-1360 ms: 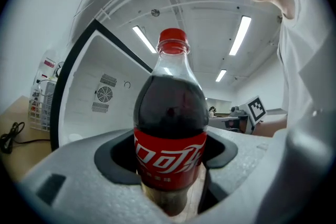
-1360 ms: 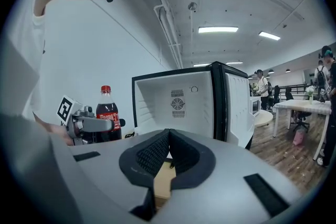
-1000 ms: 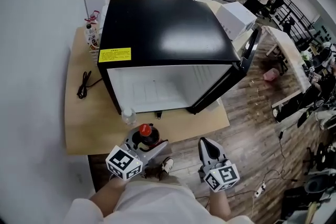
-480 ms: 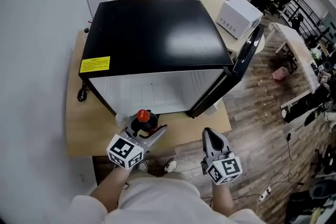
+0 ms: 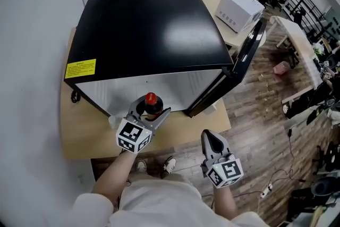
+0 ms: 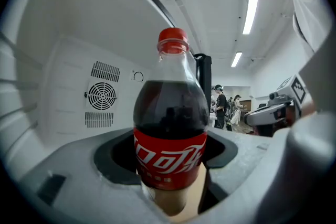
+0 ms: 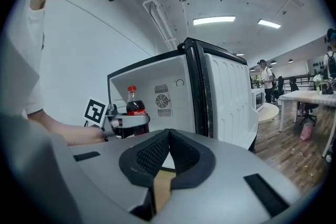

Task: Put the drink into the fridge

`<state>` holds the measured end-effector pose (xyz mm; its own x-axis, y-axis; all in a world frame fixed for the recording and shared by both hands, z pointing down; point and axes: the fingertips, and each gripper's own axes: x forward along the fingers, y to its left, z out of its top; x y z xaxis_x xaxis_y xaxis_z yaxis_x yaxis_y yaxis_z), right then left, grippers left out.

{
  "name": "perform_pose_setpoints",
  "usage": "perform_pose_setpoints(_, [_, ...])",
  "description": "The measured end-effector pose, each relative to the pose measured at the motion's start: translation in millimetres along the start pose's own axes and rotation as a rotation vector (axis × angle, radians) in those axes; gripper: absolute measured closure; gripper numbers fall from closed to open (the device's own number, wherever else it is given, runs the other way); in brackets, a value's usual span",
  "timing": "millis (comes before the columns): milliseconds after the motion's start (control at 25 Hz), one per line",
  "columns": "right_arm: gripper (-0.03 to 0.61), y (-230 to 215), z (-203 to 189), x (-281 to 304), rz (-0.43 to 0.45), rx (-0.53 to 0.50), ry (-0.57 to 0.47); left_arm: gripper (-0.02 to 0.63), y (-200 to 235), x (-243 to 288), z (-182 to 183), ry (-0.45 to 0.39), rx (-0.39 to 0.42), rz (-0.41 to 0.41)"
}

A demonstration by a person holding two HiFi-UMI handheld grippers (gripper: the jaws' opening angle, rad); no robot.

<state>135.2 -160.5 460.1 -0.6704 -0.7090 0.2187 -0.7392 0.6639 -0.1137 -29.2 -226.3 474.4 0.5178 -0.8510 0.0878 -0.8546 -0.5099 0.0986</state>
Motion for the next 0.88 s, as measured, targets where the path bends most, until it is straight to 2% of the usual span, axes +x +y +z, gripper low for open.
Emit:
perform_pose_setpoints(120, [0.577, -3.4, -4.3, -1.1, -0.007, 0.0, 0.015, 0.291, 10.8, 19.7, -13.8, 0.019, 0.008, 0.021])
perform_pose_setpoints(440, [0.577, -10.9, -7.2, -9.0, -0.03, -0.008, 0.046, 0.291, 30.3, 63.7, -51.4, 0.091, -0.006, 0.007])
perform_pose_setpoints(880, [0.577, -18.2, -11.9, -12.8, -0.065, -0.005, 0.074, 0.291, 55.5, 99.4, -68.5, 0.112, 0.014, 0.019])
